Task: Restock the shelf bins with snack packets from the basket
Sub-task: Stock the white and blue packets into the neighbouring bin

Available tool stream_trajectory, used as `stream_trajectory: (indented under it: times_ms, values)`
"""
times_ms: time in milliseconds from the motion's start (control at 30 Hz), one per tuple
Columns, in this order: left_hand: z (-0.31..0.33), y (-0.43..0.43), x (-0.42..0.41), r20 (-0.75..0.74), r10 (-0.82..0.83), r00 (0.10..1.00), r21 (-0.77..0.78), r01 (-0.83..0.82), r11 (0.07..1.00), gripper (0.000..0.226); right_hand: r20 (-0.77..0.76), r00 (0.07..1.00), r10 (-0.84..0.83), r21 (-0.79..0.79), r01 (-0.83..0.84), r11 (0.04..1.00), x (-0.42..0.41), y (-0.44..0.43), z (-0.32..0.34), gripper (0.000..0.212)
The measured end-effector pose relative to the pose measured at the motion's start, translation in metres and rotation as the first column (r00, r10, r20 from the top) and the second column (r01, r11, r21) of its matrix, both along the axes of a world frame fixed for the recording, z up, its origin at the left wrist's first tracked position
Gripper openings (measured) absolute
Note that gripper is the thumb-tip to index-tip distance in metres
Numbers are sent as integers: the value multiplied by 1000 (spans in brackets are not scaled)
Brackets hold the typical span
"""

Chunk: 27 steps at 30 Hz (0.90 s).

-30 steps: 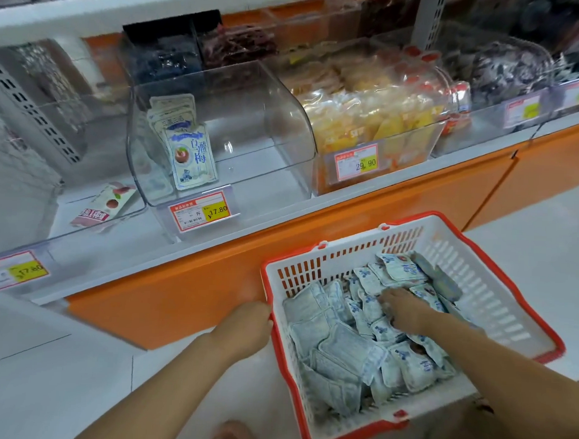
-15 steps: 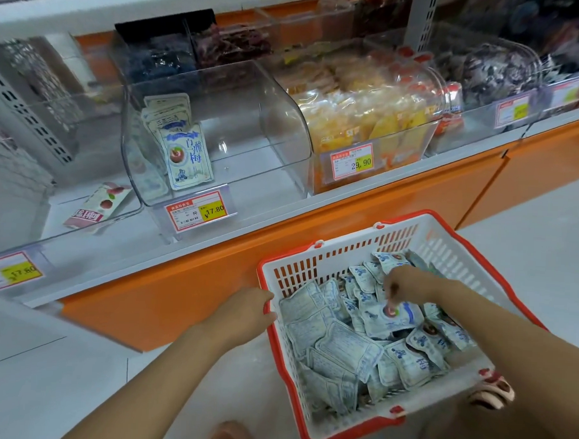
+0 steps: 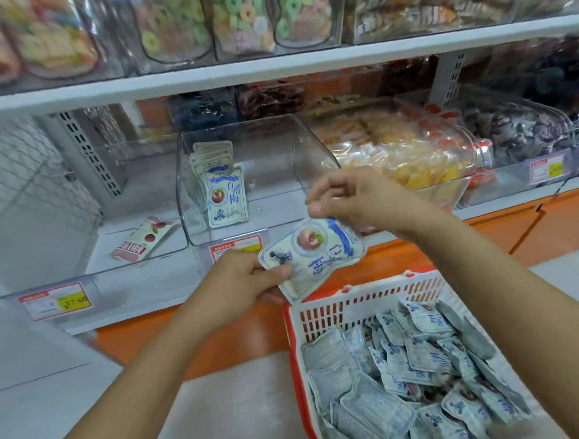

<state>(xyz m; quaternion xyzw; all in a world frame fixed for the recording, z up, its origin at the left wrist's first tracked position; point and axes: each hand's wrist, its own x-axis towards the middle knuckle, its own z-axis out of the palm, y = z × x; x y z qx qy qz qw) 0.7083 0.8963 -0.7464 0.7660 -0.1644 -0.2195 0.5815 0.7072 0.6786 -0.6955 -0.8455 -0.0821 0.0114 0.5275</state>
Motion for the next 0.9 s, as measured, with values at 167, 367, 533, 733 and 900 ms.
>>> stream_trajectory:
  times_ms: [167, 367, 533, 733, 900]
  values:
    - [15, 26, 19, -126, 335, 934, -316, -358, 879, 13, -125, 992, -17, 313, 55, 948, 29, 39, 2, 25]
    - [25, 48, 40, -66, 460, 886, -334, -454, 826, 9, -177, 983, 42, 347, 22, 938, 77, 93, 6, 12]
    - [23, 72, 60, 139, 615, 776, -171, -593, 787, 18, -240, 971, 12, 316, 67, 946, 122, 96, 4, 13]
    - [9, 80, 76, 354, 587, 728, 34, -637, 770, 32, -242, 958, -154, -35, 150, 988, 167, 82, -13, 15]
    - [8, 76, 79, 373, 547, 749, 68, -611, 789, 35, -300, 941, -157, -255, 79, 964, 189, 101, -44, 26]
